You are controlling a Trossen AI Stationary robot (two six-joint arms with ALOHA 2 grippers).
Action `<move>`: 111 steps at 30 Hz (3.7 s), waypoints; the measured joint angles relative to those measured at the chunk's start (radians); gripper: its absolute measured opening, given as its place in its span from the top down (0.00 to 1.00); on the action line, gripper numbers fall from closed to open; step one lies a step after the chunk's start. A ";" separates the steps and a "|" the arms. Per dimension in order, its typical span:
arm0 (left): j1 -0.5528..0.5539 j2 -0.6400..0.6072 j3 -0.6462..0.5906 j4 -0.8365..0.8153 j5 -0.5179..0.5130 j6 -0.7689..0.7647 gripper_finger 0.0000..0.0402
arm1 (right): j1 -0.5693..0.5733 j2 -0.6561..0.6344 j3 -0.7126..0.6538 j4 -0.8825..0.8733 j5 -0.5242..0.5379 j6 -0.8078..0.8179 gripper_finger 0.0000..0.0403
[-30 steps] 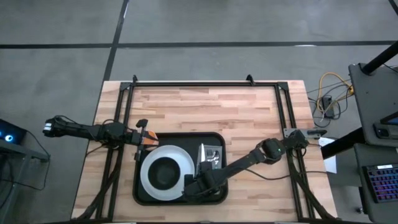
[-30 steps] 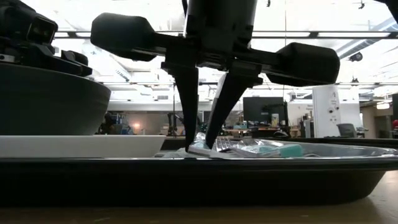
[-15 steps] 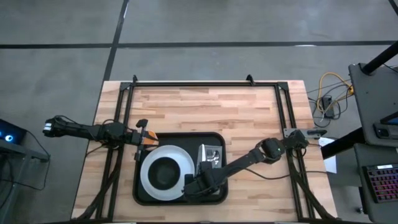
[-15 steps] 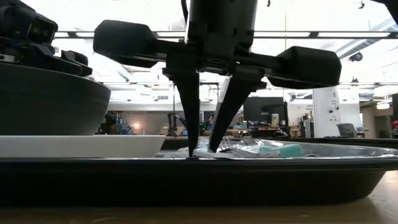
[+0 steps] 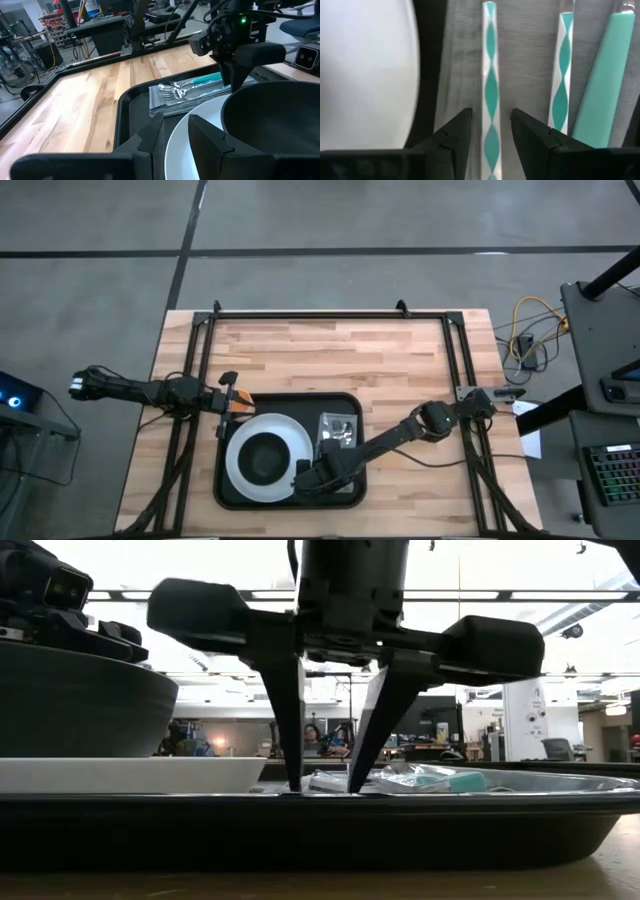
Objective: Set up tray
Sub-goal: Return to Home Position
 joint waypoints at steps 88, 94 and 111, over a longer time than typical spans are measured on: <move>0.000 0.000 0.000 0.000 0.000 0.000 0.82 | -0.341 -0.275 -0.227 0.382 -0.180 -1.915 0.67; 0.000 0.000 0.000 0.000 0.000 0.000 0.82 | -0.393 -0.652 -0.793 0.829 -0.333 -1.917 0.69; 0.000 0.000 0.000 0.000 0.000 0.000 0.82 | -0.404 -1.371 -1.645 1.367 -0.378 -1.938 0.67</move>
